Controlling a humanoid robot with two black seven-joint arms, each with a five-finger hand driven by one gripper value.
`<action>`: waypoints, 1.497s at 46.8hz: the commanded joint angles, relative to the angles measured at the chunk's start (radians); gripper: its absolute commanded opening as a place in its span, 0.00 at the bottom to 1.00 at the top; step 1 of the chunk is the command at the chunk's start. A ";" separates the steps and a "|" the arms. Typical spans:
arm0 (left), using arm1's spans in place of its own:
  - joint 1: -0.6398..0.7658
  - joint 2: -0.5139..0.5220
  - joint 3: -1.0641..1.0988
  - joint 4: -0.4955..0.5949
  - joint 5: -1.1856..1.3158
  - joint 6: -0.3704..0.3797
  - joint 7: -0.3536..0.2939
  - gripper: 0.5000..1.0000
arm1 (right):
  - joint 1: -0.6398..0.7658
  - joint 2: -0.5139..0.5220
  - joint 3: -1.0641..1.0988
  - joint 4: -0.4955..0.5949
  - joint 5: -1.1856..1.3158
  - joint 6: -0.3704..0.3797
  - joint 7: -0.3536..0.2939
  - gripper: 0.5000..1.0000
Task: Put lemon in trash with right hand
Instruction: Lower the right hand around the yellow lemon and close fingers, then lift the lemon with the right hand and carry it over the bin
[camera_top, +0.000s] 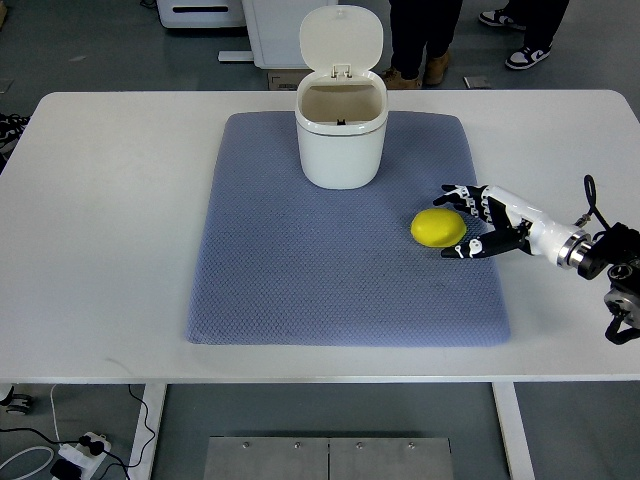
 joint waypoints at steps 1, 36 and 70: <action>0.001 0.000 0.000 0.000 0.000 0.000 0.000 1.00 | 0.003 -0.002 0.000 -0.002 0.000 -0.016 0.000 0.97; 0.001 0.000 0.000 0.000 0.000 0.000 0.000 1.00 | 0.005 0.006 -0.009 -0.011 0.000 -0.031 -0.006 0.69; 0.000 0.000 0.000 0.000 0.000 0.000 0.000 1.00 | 0.089 -0.031 -0.008 -0.003 0.028 -0.040 -0.002 0.00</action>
